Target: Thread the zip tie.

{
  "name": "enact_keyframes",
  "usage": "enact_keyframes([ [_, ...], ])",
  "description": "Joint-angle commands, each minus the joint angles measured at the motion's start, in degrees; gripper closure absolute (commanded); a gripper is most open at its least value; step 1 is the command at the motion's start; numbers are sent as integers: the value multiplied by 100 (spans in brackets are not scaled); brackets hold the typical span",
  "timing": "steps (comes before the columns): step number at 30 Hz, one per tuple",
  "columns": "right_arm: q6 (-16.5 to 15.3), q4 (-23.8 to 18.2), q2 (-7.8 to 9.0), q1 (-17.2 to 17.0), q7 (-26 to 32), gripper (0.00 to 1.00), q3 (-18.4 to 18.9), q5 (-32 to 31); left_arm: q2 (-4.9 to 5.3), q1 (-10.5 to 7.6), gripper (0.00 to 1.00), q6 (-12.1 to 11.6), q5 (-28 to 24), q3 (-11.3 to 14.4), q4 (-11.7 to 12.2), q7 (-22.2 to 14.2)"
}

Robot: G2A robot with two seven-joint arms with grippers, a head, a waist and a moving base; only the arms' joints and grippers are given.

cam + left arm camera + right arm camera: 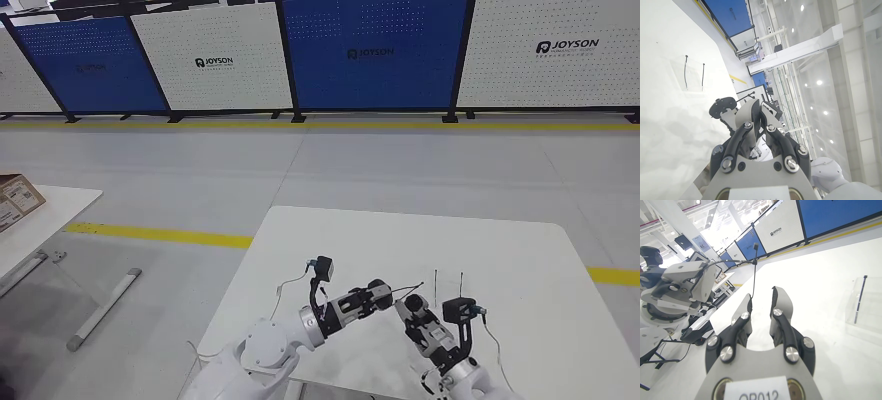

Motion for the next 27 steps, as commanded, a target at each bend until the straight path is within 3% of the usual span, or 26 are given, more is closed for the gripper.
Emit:
enact_keyframes([
  [1,-15,-8,4,-14,-12,94,14,11,0,-8,100,11,-7,-3,2,-8],
  [2,-15,-9,6,-18,-14,100,18,14,-1,-12,100,12,-9,-3,2,-13],
  [17,54,117,4,83,75,100,-19,152,-4,-44,100,-20,-32,-3,27,-78],
  [18,60,123,4,93,103,84,-24,167,-4,-44,100,-25,-29,-3,28,-80],
  [19,62,125,4,101,123,78,-27,177,-4,-43,100,-28,-25,-3,27,-81],
  [27,82,115,7,97,80,83,-41,180,-7,-43,100,-29,-6,20,41,-78],
])
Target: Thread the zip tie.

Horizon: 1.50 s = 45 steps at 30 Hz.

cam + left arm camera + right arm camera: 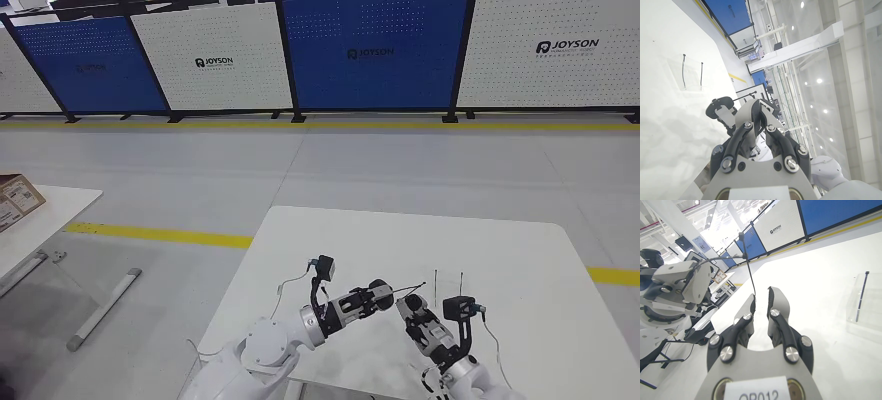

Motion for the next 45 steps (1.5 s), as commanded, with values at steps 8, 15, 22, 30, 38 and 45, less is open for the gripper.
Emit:
enact_keyframes([
  [8,37,-15,3,-5,-12,75,-13,6,3,38,100,-34,27,-1,-6,10],
  [15,56,-24,3,5,-33,82,-16,60,6,72,100,-55,68,9,-41,1],
  [22,63,-24,5,24,15,74,-21,114,9,87,100,-50,101,21,-62,-17],
  [30,65,-43,8,32,18,96,-26,145,10,87,100,-45,79,28,-59,-41],
  [38,73,-41,9,25,-47,100,-43,107,13,98,100,-68,54,-1,-52,-14],
  [45,75,-43,14,20,-45,100,-54,74,10,75,100,-54,30,5,-19,-10],
])
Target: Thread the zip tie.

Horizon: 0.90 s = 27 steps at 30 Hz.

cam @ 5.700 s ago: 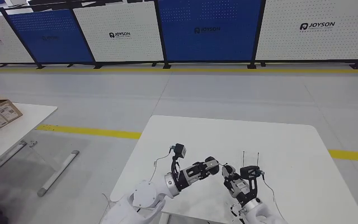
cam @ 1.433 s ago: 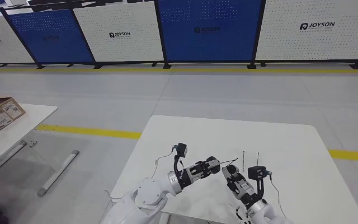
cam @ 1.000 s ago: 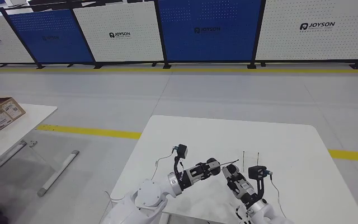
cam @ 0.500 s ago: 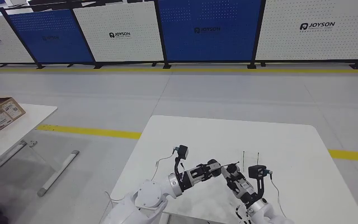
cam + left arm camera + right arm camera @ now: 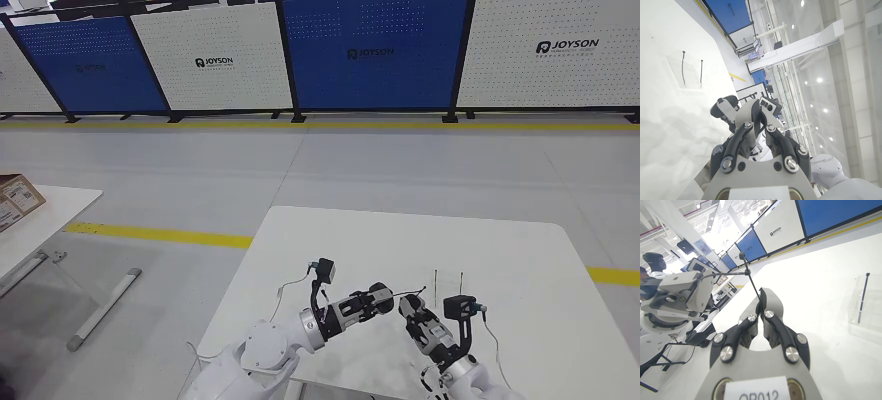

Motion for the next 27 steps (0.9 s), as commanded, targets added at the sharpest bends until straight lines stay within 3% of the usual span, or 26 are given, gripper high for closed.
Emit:
enact_keyframes([
  [1,-4,0,1,1,5,100,-2,0,-1,-8,100,5,-3,1,11,5],
  [25,-21,-58,28,-27,166,100,54,117,-1,-45,100,74,-14,-21,9,12],
  [26,-28,-58,29,-26,178,81,58,127,-1,-45,100,80,-10,-21,7,7],
  [27,-35,-60,31,-23,187,78,61,134,-1,-46,100,86,-7,-19,5,5],
])
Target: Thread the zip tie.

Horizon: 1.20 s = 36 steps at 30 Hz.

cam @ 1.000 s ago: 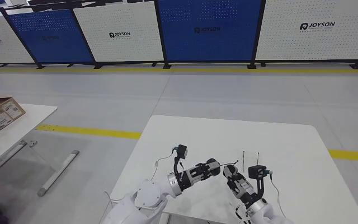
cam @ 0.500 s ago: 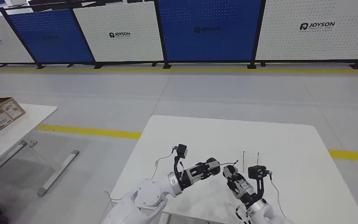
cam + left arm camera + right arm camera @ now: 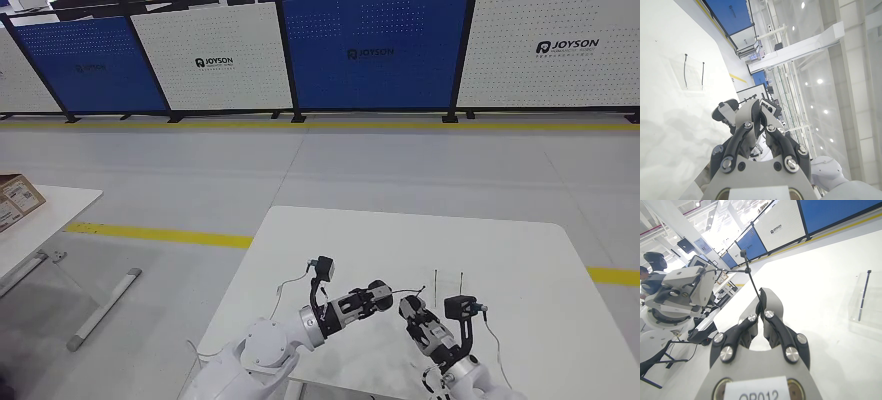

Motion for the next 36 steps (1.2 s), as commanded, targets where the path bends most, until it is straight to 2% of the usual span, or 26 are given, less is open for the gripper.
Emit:
enact_keyframes([
  [1,-14,-4,2,4,9,77,3,8,0,-3,100,11,7,5,-1,-6],
  [8,-34,-6,6,-5,-75,82,-7,-34,-5,-26,100,22,17,25,19,1],
  [11,-33,-2,7,-14,-107,95,-5,-37,-6,-26,100,16,18,25,25,4],
  [13,-35,2,8,-17,-121,100,-2,-31,-6,-26,100,12,15,27,27,1],
  [26,-28,22,14,-23,-173,100,-1,-38,-5,-10,100,14,-87,20,37,-54],
  [27,-23,21,14,-25,-177,100,-1,-41,-5,-11,87,16,-91,18,39,-59],
  [28,-10,21,15,-27,-182,100,-1,-50,-5,-12,65,20,-101,18,41,-67],
  [29,6,17,15,-28,-190,100,-1,-63,-3,-15,55,49,-96,22,54,-88],
  [30,24,12,14,-32,-200,100,-2,-78,-3,-25,40,77,-96,25,59,-100],
  [32,89,-7,13,-40,-260,100,-6,-155,-5,-45,41,159,-89,50,84,-119],
  [35,166,-31,6,-57,-347,100,-59,-276,-18,-93,53,215,-98,101,125,-102],
  [36,195,-31,4,-60,-372,100,-77,-317,-22,-109,54,221,-103,115,138,-94],
])
